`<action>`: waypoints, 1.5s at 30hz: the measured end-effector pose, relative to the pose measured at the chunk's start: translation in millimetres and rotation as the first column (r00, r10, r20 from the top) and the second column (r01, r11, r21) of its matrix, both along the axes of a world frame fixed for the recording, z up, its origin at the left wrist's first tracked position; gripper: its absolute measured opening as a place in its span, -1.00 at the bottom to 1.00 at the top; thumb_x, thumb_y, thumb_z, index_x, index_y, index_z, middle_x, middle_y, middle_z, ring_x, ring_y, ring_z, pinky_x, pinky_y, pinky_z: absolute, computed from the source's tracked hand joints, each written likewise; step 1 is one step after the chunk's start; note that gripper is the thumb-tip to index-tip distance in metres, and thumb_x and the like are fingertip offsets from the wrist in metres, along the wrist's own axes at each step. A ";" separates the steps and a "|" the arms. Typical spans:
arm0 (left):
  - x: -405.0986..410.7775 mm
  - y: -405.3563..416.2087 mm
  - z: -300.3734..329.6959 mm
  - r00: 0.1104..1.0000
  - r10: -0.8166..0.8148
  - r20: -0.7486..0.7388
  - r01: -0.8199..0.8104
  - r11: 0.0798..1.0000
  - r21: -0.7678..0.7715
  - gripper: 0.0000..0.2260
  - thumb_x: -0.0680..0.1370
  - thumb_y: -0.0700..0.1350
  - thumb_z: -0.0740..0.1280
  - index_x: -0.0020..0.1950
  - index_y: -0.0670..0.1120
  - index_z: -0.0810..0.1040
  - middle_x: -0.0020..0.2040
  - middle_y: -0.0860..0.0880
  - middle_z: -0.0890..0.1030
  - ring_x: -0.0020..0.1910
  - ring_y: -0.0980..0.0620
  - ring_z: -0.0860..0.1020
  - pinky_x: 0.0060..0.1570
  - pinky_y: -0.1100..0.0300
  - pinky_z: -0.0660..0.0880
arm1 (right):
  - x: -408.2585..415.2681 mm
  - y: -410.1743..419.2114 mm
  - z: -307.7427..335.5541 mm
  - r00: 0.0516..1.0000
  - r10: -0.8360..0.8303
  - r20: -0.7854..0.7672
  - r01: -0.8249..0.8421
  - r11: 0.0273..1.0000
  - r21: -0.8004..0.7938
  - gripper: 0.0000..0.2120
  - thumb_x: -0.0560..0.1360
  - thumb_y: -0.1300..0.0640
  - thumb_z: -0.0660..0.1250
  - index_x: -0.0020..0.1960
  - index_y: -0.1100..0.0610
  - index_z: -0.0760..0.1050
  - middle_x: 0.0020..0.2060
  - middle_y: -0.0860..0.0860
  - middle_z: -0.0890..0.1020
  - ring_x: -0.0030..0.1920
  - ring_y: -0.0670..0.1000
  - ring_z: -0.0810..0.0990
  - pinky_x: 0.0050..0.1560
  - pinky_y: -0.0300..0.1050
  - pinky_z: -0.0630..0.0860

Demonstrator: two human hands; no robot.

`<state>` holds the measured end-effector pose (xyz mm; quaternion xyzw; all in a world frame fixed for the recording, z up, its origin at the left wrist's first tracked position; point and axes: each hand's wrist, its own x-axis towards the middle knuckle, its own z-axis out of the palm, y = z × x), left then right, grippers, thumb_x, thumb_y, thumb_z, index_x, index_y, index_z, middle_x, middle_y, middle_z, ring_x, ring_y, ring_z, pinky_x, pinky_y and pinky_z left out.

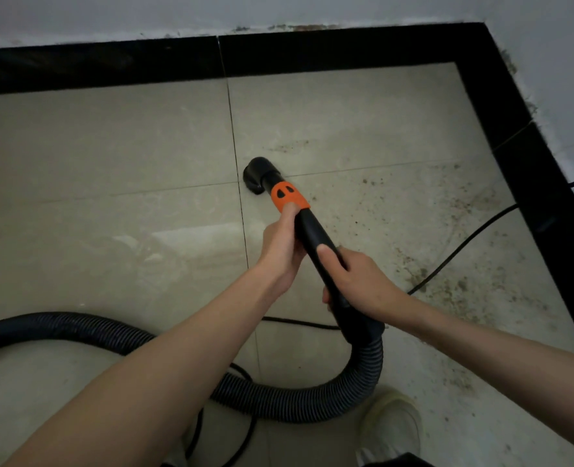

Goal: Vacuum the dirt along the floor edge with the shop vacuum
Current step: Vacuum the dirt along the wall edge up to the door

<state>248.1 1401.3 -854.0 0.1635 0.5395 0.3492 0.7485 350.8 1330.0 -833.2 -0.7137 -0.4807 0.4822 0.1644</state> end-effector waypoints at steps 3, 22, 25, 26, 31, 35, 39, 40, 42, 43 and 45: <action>9.8 23.5 8.0 0.998 -0.012 -0.069 0.011 1.000 -0.021 -0.78 0.57 -0.03 0.29 -0.11 -0.18 0.46 -0.17 -0.11 0.54 -0.21 -0.01 0.54 -0.24 0.20 0.51 | 3.0 22.8 1.0 0.998 -0.022 0.057 0.020 0.999 0.040 -0.60 0.61 -0.17 0.08 -0.14 0.13 0.42 -0.39 0.08 0.67 -0.41 -0.01 0.64 -0.23 -0.11 0.57; -6.9 54.7 -2.0 0.988 -0.152 -0.017 0.153 0.986 0.066 -0.72 0.62 0.04 0.20 -0.05 -0.20 0.43 -0.14 -0.13 0.59 -0.17 0.02 0.57 -0.10 0.18 0.54 | -1.7 28.2 -7.2 0.967 -0.076 -0.243 0.073 0.997 -0.021 -0.69 0.55 -0.14 0.27 -0.17 0.10 0.44 -0.21 0.15 0.66 -0.27 0.08 0.63 0.00 0.16 0.57; 0.9 54.5 -5.4 0.981 -0.194 0.001 0.194 0.979 0.061 -0.71 0.61 0.04 0.21 -0.01 -0.20 0.44 -0.14 -0.13 0.59 -0.18 0.02 0.58 -0.13 0.18 0.54 | 0.4 22.9 -11.1 0.965 -0.127 -0.230 0.133 0.991 0.009 -0.73 0.55 -0.11 0.29 -0.18 0.07 0.43 -0.23 0.10 0.64 -0.26 0.08 0.62 -0.04 0.11 0.57; 2.6 55.9 -6.2 0.978 -0.207 0.006 0.207 0.977 0.056 -0.70 0.61 0.05 0.21 0.02 -0.20 0.44 -0.13 -0.13 0.59 -0.17 0.02 0.58 -0.13 0.18 0.54 | 0.9 23.1 -11.1 0.970 -0.133 -0.205 0.142 0.990 0.026 -0.74 0.55 -0.11 0.28 -0.19 0.05 0.42 -0.25 0.07 0.63 -0.26 0.05 0.61 -0.07 0.04 0.57; 4.8 71.4 -6.3 0.962 -0.267 0.049 0.267 0.964 0.004 -0.57 0.60 0.10 0.21 0.29 -0.21 0.39 -0.12 -0.09 0.58 -0.18 0.04 0.57 -0.23 0.20 0.57 | 0.5 34.0 -7.3 0.988 -0.130 -0.081 0.137 0.987 0.087 -0.72 0.56 -0.12 0.27 -0.24 0.02 0.39 -0.35 -0.09 0.55 -0.33 -0.14 0.53 -0.33 -0.29 0.37; 8.4 89.7 0.1 0.955 -0.296 0.003 0.296 0.955 -0.038 -0.57 0.58 0.07 0.22 0.30 -0.21 0.34 -0.15 -0.10 0.51 -0.24 0.01 0.53 -0.34 0.20 0.56 | 0.6 44.6 -6.0 0.993 -0.112 -0.044 0.116 0.989 0.091 -0.71 0.56 -0.16 0.25 -0.23 -0.01 0.37 -0.31 -0.07 0.55 -0.30 -0.11 0.54 -0.33 -0.24 0.40; 18.4 95.9 -1.0 0.895 -0.279 -0.348 0.295 0.955 -0.007 -0.58 0.57 0.13 0.24 0.16 -0.21 0.35 -0.14 -0.09 0.50 -0.23 0.00 0.52 -0.15 0.11 0.54 | -10.7 48.9 -6.9 0.997 -0.081 0.019 0.079 0.993 0.082 -0.70 0.55 -0.19 0.24 -0.18 0.02 0.37 -0.31 -0.05 0.54 -0.27 -0.03 0.57 -0.28 -0.16 0.48; 19.5 94.8 -2.2 0.855 -0.286 -0.433 0.322 0.947 0.009 -0.60 0.58 0.14 0.22 0.13 -0.21 0.36 -0.16 -0.08 0.50 -0.19 -0.02 0.52 -0.07 0.10 0.53 | -12.2 47.8 -7.2 0.996 -0.086 0.018 0.084 0.994 0.073 -0.70 0.55 -0.19 0.24 -0.17 0.03 0.38 -0.31 -0.05 0.55 -0.26 0.00 0.59 -0.25 -0.13 0.50; 19.5 91.4 -4.8 0.780 -0.337 -0.527 0.406 0.914 0.016 -0.62 0.60 0.15 0.17 0.09 -0.18 0.36 -0.16 -0.06 0.49 -0.09 -0.05 0.51 0.00 0.09 0.49 | -10.5 41.7 -6.6 0.995 -0.103 -0.005 0.103 0.993 0.060 -0.70 0.55 -0.18 0.25 -0.21 0.01 0.36 -0.33 -0.05 0.55 -0.28 -0.01 0.58 -0.27 -0.15 0.49; 18.9 89.0 -4.9 0.758 -0.372 -0.536 0.447 0.894 0.012 -0.64 0.60 0.15 0.16 0.08 -0.17 0.35 -0.15 -0.06 0.49 -0.06 -0.05 0.51 -0.01 0.10 0.48 | -8.6 36.9 -5.2 0.994 -0.106 -0.019 0.107 0.993 0.054 -0.70 0.55 -0.17 0.25 -0.22 0.00 0.36 -0.34 -0.06 0.54 -0.30 -0.04 0.56 -0.30 -0.18 0.46; 21.1 83.7 -0.5 0.738 -0.425 -0.524 0.506 0.863 0.012 -0.66 0.61 0.13 0.16 0.05 -0.16 0.35 -0.14 -0.06 0.49 -0.06 -0.05 0.51 -0.04 0.11 0.47 | -4.3 27.8 0.2 0.992 -0.119 -0.038 0.120 0.992 0.040 -0.71 0.56 -0.16 0.25 -0.22 0.00 0.36 -0.35 -0.08 0.54 -0.34 -0.10 0.54 -0.34 -0.24 0.42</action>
